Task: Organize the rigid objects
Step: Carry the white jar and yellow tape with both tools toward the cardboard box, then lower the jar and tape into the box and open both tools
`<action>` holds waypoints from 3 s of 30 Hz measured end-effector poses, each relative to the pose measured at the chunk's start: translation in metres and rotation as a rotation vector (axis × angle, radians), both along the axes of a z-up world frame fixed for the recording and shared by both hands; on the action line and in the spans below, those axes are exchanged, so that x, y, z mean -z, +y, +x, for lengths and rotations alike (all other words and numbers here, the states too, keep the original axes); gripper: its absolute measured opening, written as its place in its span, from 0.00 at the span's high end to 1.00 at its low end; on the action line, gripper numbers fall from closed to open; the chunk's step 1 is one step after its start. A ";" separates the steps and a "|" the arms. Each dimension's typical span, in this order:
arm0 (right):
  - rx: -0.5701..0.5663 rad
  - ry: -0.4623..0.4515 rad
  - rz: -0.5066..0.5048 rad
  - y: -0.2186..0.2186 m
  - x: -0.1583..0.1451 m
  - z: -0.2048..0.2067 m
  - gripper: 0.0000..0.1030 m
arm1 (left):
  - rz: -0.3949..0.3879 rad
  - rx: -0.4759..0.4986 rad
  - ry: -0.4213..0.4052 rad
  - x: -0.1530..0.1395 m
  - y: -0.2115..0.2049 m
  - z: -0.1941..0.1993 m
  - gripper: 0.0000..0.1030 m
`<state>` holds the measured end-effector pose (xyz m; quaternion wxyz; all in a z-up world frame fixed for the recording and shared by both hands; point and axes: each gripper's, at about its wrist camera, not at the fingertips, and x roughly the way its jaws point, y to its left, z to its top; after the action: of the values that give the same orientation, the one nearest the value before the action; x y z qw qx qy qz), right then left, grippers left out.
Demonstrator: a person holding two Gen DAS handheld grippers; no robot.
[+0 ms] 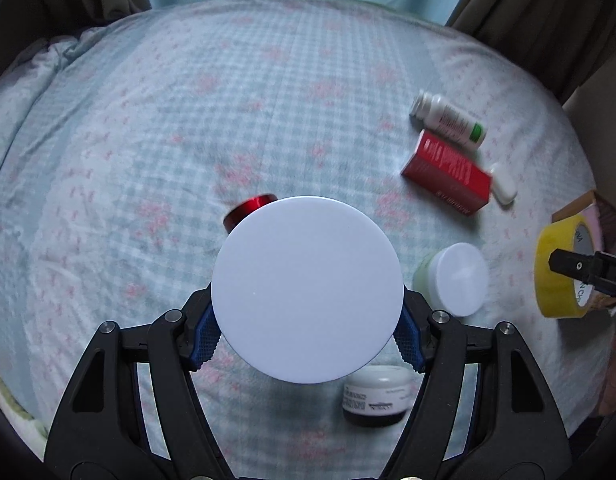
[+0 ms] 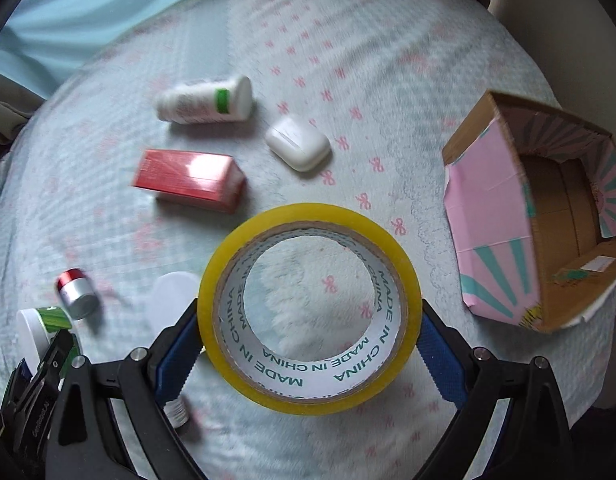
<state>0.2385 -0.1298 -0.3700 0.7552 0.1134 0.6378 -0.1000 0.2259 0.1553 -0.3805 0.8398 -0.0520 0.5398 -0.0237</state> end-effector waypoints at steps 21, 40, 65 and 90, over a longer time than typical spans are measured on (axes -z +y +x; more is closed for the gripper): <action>-0.065 -0.220 0.112 -0.077 -0.178 -0.079 0.06 | -0.006 0.149 -0.179 -0.194 -0.107 -0.049 0.34; -0.123 -0.137 0.056 -0.330 -0.173 -0.075 0.06 | -0.005 0.318 -0.154 -0.226 -0.389 -0.038 0.34; -0.492 -0.056 -0.043 -0.357 -0.005 -0.060 0.06 | 0.157 0.484 0.367 0.020 -0.545 0.046 0.34; -0.338 -0.095 0.022 -0.366 -0.004 -0.060 0.00 | 0.185 0.530 0.283 -0.001 -0.550 0.048 0.00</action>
<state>0.1789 -0.4962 -0.3660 0.7894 0.0174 0.6123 0.0407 0.2744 -0.3944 -0.3793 0.7222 0.1643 0.6458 -0.1852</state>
